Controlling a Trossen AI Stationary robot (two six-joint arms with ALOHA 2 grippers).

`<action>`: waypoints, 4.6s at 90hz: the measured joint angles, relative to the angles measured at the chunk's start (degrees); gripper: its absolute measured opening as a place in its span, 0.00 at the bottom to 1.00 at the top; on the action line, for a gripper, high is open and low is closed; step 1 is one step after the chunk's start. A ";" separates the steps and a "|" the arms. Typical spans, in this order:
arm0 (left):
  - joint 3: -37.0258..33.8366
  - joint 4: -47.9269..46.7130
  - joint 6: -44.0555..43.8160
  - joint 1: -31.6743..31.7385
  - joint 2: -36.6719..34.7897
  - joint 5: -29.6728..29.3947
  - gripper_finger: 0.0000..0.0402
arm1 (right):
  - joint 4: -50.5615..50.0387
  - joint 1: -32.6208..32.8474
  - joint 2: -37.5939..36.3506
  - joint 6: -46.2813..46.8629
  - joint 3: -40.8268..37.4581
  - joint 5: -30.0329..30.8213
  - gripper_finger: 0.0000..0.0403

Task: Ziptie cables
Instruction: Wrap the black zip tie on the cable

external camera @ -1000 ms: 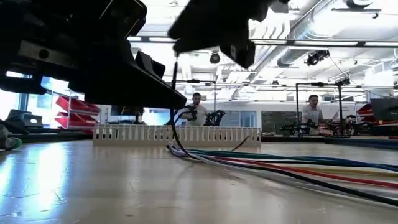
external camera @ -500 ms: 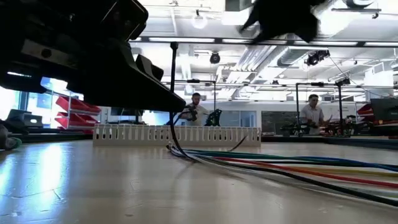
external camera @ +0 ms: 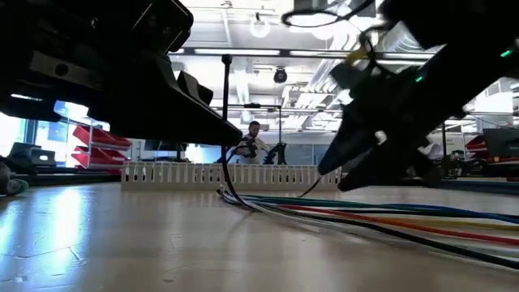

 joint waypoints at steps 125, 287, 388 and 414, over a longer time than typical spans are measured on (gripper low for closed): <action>0.00 -0.96 -2.86 2.97 0.00 -2.17 0.00 | 2.25 1.72 6.76 -38.38 11.71 7.36 0.00; 0.00 -1.31 -3.26 2.95 0.00 -0.86 0.00 | 0.72 1.84 6.69 -49.89 14.33 11.80 0.21; -0.02 -1.36 -2.24 2.93 0.00 -0.85 0.00 | 2.32 -9.80 6.65 -42.69 10.30 -3.18 0.34; -0.02 -1.55 -1.41 2.93 0.00 -0.85 0.00 | 16.15 -10.97 6.65 -34.13 1.42 -8.20 0.34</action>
